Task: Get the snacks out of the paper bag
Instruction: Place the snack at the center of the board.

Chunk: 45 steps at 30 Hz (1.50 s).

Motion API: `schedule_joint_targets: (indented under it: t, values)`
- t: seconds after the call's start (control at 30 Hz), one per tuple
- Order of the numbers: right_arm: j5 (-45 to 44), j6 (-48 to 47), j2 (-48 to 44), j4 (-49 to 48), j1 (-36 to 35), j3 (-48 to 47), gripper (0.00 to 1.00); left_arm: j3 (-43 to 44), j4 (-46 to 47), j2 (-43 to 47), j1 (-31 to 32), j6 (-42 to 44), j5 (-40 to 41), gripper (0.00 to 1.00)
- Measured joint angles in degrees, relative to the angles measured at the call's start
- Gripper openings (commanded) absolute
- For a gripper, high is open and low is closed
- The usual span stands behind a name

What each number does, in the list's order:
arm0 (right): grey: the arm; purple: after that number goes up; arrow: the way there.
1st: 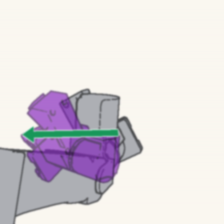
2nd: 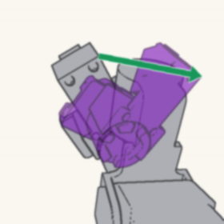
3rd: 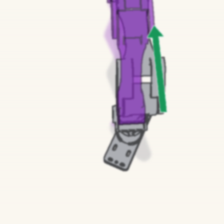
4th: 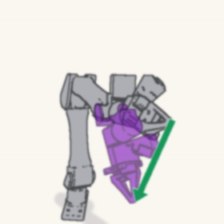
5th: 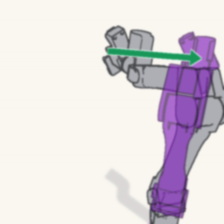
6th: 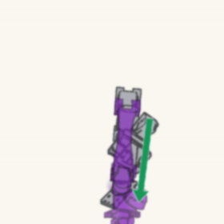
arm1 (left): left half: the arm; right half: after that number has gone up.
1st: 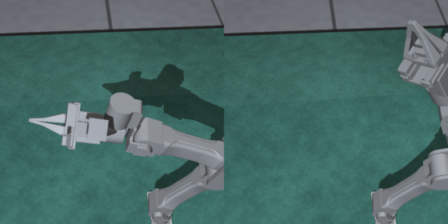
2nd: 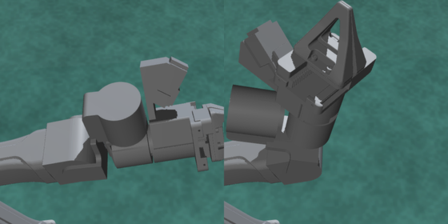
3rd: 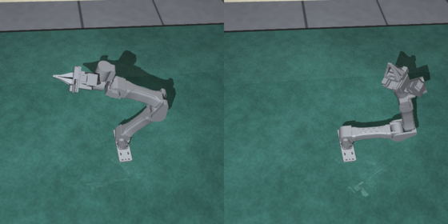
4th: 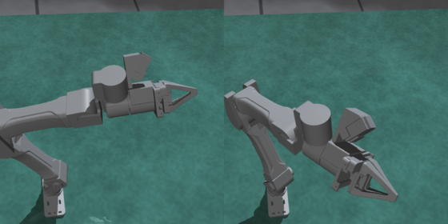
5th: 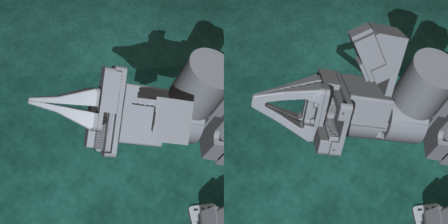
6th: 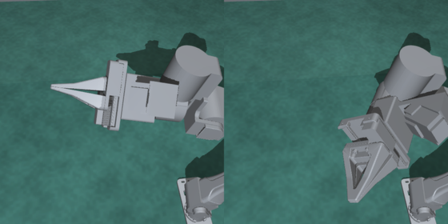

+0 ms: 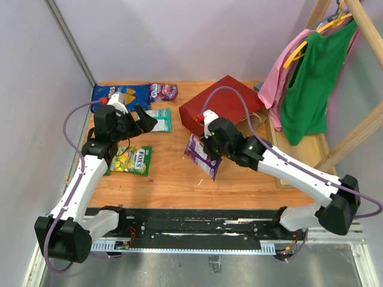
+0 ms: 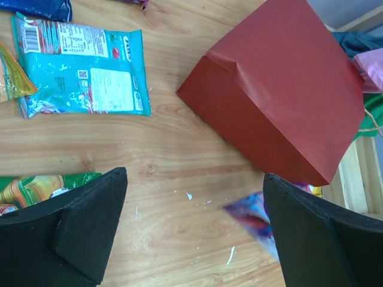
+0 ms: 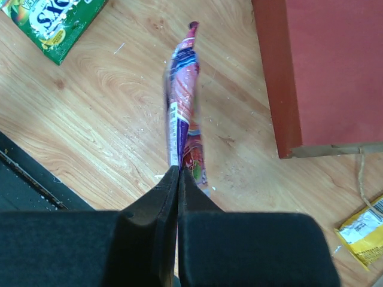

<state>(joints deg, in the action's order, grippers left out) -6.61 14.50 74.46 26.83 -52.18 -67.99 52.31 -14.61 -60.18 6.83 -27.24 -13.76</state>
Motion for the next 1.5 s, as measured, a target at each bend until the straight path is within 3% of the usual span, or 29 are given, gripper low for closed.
schedule_joint_targets:
  t: [0.43, 0.67, 0.8, 1.03, 1.33, 1.5]
  values:
    - [-3.1, 4.8, 15.4, -3.3, -2.0, -4.6, 0.01, -4.1, 3.4, 2.7, 0.0, -3.1, -0.4, 1.0]
    - [-0.9, 9.4, 31.9, -6.8, -3.1, -14.4, 0.01, -4.2, 3.7, 2.7, 0.0, -3.0, 0.2, 1.0]
    - [-0.8, 11.0, 36.8, -6.5, -6.1, -18.2, 0.01, -4.2, 2.0, 3.7, -0.1, -2.3, 2.3, 1.0]
    - [-2.7, 11.0, 35.7, -5.1, -8.9, -21.4, 0.01, -2.7, -1.3, 6.4, -1.4, -1.0, 5.2, 0.99]
    - [-14.6, 9.3, 23.2, -0.3, -9.0, -19.8, 0.01, -2.6, -1.8, 8.1, -2.1, -0.9, 5.6, 1.0]
    - [-18.7, 9.3, 27.6, 0.8, -9.8, -22.7, 0.01, -2.6, -1.8, 8.1, -2.2, -1.0, 5.2, 1.0]
